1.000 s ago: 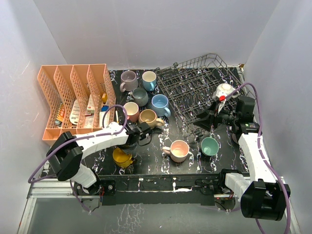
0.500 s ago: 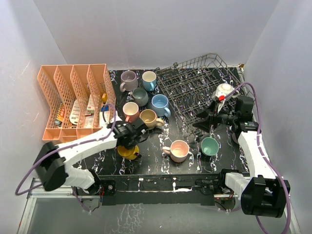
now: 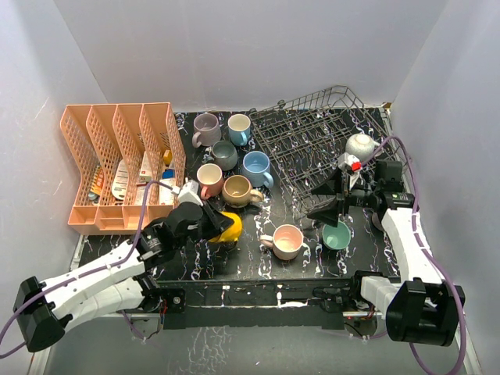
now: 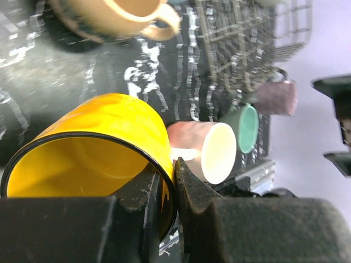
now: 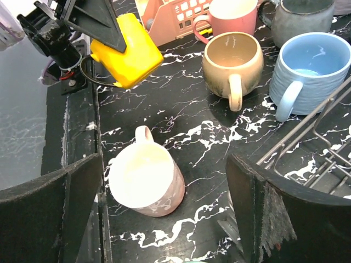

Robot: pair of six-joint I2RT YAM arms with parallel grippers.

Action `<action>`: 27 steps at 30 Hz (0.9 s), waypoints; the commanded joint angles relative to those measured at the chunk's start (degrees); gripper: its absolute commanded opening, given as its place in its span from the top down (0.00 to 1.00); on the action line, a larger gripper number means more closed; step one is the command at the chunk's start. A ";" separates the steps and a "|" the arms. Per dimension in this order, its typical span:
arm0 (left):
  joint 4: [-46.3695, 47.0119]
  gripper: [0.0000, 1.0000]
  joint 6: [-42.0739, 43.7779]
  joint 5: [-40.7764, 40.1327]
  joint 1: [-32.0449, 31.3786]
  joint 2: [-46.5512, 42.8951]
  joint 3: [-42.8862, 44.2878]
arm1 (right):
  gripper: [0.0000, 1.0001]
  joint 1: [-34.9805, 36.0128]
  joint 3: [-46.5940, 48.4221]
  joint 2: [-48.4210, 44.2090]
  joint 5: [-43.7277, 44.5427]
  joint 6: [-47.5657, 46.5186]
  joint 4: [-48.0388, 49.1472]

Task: Load the cups into the dish rack
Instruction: Pick up the cup at the center of the board, then turn the cup upside down in the dish rack.

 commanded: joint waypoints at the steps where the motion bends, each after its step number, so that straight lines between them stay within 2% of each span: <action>1: 26.66 1.00 10.37 7.99 0.02 -2.64 -2.79 | 0.00 0.71 6.31 0.72 -0.48 -8.63 -12.20; 5: 40.85 1.00 14.84 13.59 0.02 0.04 -3.30 | 0.00 1.75 11.78 2.18 2.42 -9.24 -18.99; 10: 58.89 1.00 19.52 17.57 0.02 4.49 -3.72 | 0.01 2.11 16.79 3.73 1.36 -8.01 -24.31; 13: 65.44 1.00 22.65 17.54 0.02 7.02 -2.00 | 0.01 2.44 18.53 3.64 0.27 -4.43 -24.45; 18: 75.11 1.00 28.24 17.10 0.11 10.77 1.36 | 0.02 3.18 20.07 3.18 -2.14 7.04 -21.42; 22: 86.15 1.00 30.33 15.67 0.11 14.79 3.04 | 0.03 3.34 18.15 1.96 -3.76 20.84 -12.72; 27: 93.48 1.00 30.35 15.69 0.08 21.68 8.47 | 0.03 3.85 13.48 -1.45 -1.23 46.49 13.52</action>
